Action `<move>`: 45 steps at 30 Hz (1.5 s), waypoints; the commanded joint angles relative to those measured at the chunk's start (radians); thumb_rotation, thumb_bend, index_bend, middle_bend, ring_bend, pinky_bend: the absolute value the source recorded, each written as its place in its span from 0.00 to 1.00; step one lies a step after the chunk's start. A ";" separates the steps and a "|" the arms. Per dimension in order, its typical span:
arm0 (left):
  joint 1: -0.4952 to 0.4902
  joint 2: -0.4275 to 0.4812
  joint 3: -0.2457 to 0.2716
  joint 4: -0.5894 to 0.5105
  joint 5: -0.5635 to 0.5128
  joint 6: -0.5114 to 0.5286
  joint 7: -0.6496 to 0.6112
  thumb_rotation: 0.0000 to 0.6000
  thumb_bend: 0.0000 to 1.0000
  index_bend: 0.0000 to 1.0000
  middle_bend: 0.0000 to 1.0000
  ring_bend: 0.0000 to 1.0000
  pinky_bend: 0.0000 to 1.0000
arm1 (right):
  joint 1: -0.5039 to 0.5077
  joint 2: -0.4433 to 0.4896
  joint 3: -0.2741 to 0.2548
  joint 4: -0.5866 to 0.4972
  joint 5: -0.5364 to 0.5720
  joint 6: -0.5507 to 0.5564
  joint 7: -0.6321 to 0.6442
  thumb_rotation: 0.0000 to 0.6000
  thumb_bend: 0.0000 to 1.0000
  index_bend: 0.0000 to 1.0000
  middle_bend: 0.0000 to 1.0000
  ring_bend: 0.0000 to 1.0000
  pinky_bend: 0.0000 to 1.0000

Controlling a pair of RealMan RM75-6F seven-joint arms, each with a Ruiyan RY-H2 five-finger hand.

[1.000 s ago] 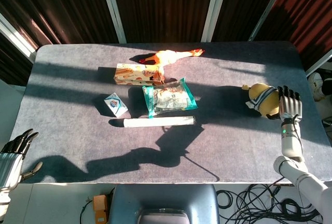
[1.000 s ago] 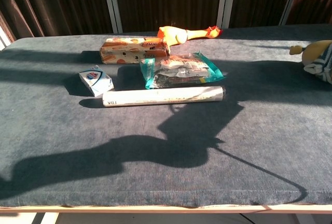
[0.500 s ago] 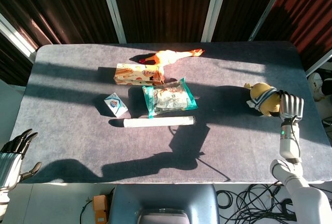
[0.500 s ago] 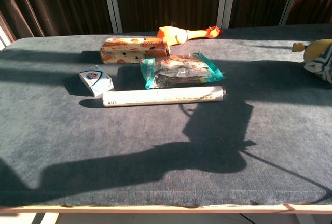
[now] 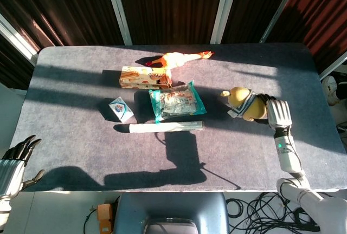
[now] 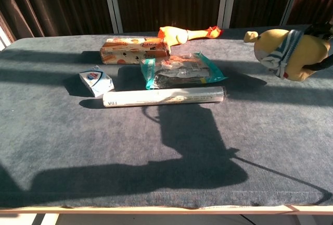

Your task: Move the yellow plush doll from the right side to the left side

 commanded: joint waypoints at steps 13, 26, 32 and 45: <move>0.001 0.004 -0.001 -0.004 -0.010 -0.005 -0.001 1.00 0.23 0.18 0.10 0.17 0.29 | 0.047 0.274 -0.085 -0.778 -0.251 0.011 -0.087 1.00 0.65 0.82 0.47 0.49 0.76; 0.000 0.006 -0.004 0.000 -0.017 -0.010 -0.010 1.00 0.23 0.17 0.10 0.17 0.29 | 0.160 0.131 -0.077 -0.667 -0.223 -0.189 -0.087 1.00 0.52 0.66 0.46 0.45 0.69; 0.000 0.007 -0.003 0.001 -0.017 -0.011 -0.015 1.00 0.23 0.18 0.10 0.17 0.29 | 0.183 0.102 -0.091 -0.620 -0.239 -0.225 -0.055 1.00 0.31 0.43 0.26 0.14 0.33; -0.003 0.010 0.000 -0.002 -0.021 -0.024 -0.018 1.00 0.23 0.18 0.10 0.17 0.29 | 0.160 0.184 -0.132 -0.655 -0.321 -0.135 -0.007 1.00 0.10 0.00 0.00 0.00 0.00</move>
